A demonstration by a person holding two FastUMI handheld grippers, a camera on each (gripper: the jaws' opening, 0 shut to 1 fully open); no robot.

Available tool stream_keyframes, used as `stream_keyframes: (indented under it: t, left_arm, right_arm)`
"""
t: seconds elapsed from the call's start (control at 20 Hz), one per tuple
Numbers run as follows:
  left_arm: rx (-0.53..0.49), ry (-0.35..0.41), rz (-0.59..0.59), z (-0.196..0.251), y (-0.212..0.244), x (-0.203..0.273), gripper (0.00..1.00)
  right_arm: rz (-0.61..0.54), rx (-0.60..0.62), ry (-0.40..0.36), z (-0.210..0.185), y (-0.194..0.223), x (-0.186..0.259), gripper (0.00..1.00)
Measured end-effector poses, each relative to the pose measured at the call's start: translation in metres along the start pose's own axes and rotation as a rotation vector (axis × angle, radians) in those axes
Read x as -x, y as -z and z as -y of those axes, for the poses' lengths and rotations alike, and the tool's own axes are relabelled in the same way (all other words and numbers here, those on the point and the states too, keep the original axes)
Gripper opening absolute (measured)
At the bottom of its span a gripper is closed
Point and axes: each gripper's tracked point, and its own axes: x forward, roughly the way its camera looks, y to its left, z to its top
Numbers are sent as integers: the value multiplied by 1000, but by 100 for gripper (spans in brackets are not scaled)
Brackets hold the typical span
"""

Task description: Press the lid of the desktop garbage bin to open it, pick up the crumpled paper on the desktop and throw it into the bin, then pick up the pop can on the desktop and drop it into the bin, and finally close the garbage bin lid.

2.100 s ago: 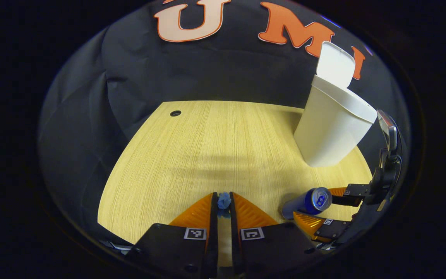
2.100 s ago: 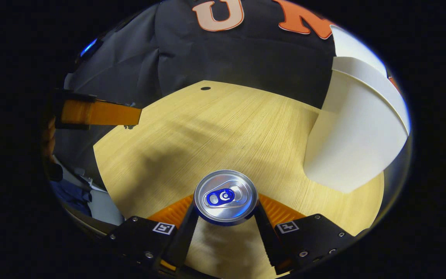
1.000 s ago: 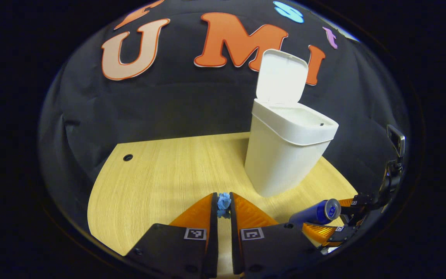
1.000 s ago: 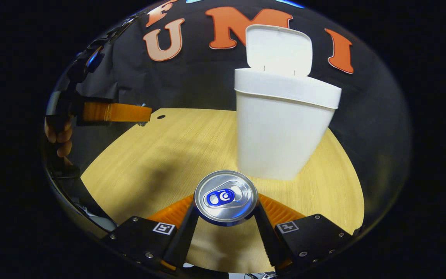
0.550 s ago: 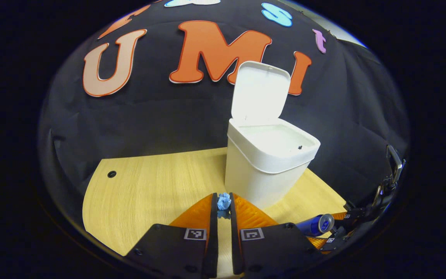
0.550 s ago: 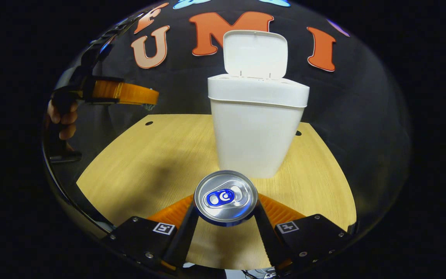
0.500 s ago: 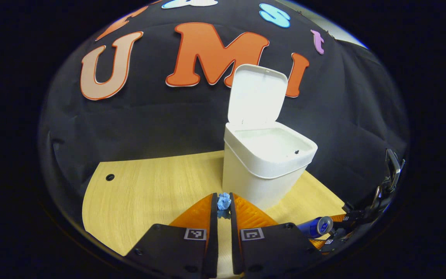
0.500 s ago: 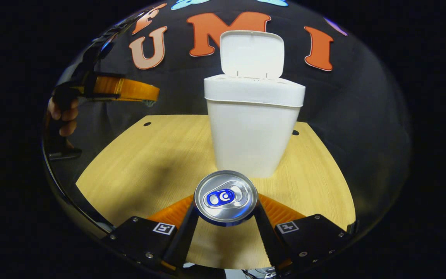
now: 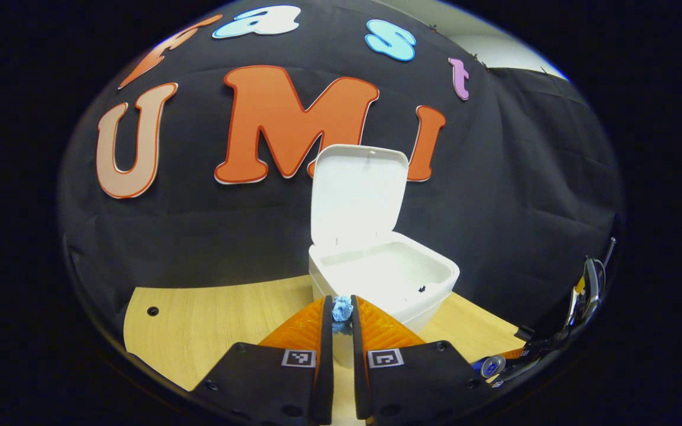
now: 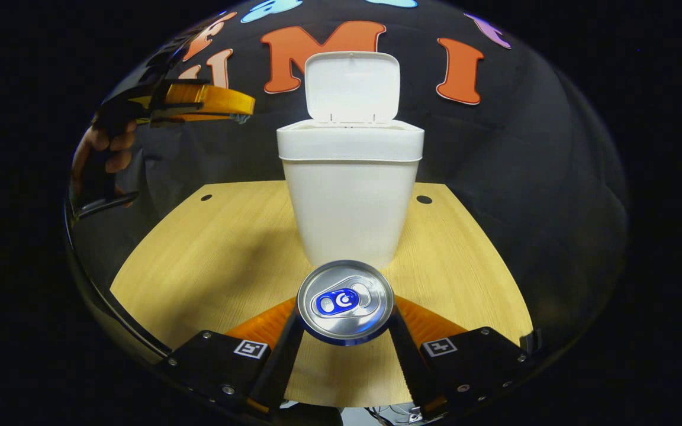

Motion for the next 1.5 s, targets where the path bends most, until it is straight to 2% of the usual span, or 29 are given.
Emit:
stream_keyframes:
  t: [0.1, 0.15, 0.2, 0.25, 0.3, 0.35, 0.8, 0.95, 1.15, 1.2, 1.25, 1.3, 1.4, 1.5]
  left_arm:
    - [-8, 21, 24, 9, -8, -6, 18]
    - [-14, 35, 29, 14, -10, -10, 18]
    - [-19, 40, 35, 17, -11, -16, 18]
    - [-20, 45, 36, 21, -12, -19, 18]
    - [-19, 52, 37, 24, -11, -23, 18]
    - [-21, 54, 38, 26, -11, -28, 18]
    - [-48, 73, -14, 42, 8, -60, 18]
    - [-54, 79, -26, 45, 13, -67, 23]
    - [-54, 86, -18, 45, 15, -69, 38]
    - [-51, 89, -20, 46, 16, -69, 56]
    - [-52, 89, -17, 44, 16, -67, 62]
    - [-51, 89, -12, 42, 15, -66, 73]
    - [-44, 94, 4, 39, 13, -60, 80]
    - [-39, 102, 24, 38, 10, -54, 80]
  right_arm:
    - [-4, -5, 7, 4, 1, 3, 80]
    - [-4, -4, 12, 6, -1, 5, 75]
    - [0, -2, 17, 10, -2, 7, 80]
    - [5, -1, 21, 12, -4, 8, 80]
    - [8, 0, 28, 15, -6, 10, 75]
    - [11, -1, 32, 17, -8, 12, 80]
    - [19, -35, 84, 45, -17, 16, 80]
    - [24, -40, 99, 55, -20, 22, 80]
    - [43, -55, 106, 61, -34, 20, 80]
    - [50, -64, 104, 61, -38, 19, 80]
    - [61, -71, 103, 62, -45, 17, 80]
    - [75, -71, 104, 63, -51, 17, 80]
    - [105, -53, 112, 69, -65, 16, 80]
    - [129, -22, 126, 75, -79, 16, 80]
